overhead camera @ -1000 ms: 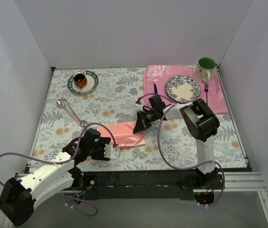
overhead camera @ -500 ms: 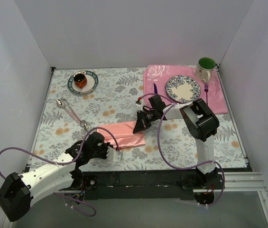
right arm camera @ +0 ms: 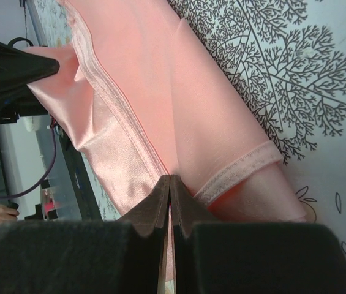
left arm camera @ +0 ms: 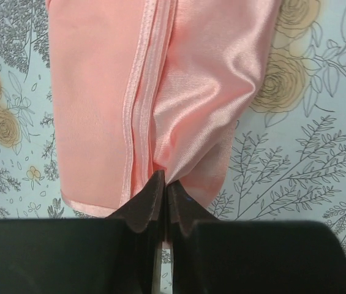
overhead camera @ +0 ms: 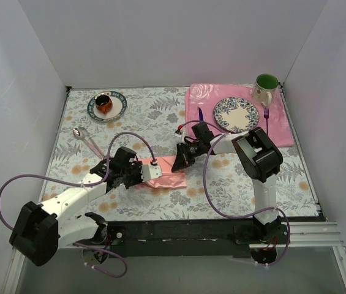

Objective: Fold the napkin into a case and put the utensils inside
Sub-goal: Pick up the 2/3-rectangle-folded napkin from the folded napkin.

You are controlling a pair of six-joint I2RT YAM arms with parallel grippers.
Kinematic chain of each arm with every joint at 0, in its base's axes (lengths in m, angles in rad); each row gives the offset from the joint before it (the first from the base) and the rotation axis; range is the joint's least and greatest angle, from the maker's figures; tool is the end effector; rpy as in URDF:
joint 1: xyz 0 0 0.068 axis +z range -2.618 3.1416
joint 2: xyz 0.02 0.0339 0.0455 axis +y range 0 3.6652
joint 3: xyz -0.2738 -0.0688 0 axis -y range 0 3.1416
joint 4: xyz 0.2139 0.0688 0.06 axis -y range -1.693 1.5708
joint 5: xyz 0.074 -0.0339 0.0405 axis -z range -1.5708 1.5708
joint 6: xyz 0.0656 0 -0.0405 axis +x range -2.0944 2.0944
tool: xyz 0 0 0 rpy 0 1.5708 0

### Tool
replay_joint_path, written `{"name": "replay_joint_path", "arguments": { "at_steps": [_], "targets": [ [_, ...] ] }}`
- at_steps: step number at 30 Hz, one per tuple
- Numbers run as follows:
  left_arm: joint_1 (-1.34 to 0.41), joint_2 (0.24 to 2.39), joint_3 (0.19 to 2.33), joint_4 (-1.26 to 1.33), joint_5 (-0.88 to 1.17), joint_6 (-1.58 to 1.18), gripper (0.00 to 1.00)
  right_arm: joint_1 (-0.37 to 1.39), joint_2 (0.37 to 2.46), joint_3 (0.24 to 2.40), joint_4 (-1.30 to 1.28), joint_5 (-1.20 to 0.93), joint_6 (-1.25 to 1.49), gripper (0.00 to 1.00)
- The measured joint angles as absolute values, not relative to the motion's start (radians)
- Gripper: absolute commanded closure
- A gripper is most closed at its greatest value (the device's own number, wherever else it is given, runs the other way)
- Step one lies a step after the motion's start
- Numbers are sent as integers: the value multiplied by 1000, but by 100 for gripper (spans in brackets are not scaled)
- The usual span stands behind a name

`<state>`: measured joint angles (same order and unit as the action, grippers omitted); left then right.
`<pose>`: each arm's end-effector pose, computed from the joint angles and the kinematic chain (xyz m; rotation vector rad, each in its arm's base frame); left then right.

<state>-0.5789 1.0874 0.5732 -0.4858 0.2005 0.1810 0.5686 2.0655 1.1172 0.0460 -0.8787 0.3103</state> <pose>0.1462 -0.1112 0.1866 1.0323 2.3787 -0.4059 0.3059 0.2554 0.1248 -0.7355 2.4563 1.4502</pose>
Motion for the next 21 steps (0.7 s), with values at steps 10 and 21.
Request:
{"name": "replay_joint_path", "arguments": {
  "at_steps": [10, 21],
  "targets": [
    [-520, 1042, 595, -545, 295, 199, 47, 569, 2071, 1136, 24, -878, 308, 93],
    [-520, 1053, 601, -600, 334, 147, 65, 572, 1996, 1135, -10, -897, 309, 90]
  ]
}}
